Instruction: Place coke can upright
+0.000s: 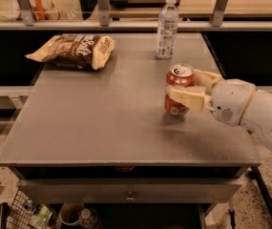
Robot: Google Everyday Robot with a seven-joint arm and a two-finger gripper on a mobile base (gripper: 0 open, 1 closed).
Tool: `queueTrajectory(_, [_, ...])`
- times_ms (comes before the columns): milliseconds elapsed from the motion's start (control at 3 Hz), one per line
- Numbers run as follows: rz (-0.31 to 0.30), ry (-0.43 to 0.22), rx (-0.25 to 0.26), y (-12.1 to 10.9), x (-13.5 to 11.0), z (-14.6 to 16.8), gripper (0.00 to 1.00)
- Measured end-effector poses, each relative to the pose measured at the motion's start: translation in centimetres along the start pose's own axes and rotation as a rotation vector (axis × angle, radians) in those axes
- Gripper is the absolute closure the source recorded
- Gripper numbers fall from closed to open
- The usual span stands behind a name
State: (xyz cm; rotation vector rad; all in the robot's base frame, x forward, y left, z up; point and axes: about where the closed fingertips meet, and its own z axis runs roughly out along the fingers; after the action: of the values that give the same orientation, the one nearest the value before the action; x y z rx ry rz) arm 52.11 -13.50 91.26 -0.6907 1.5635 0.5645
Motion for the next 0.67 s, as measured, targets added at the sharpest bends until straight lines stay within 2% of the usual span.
queueTrajectory(333, [-0.014,-0.001,0.006,0.29,0.77,0.34,1.00])
queueTrajectory(667, [0.004,-0.012,0.012,0.53,1.39,0.43,1.00])
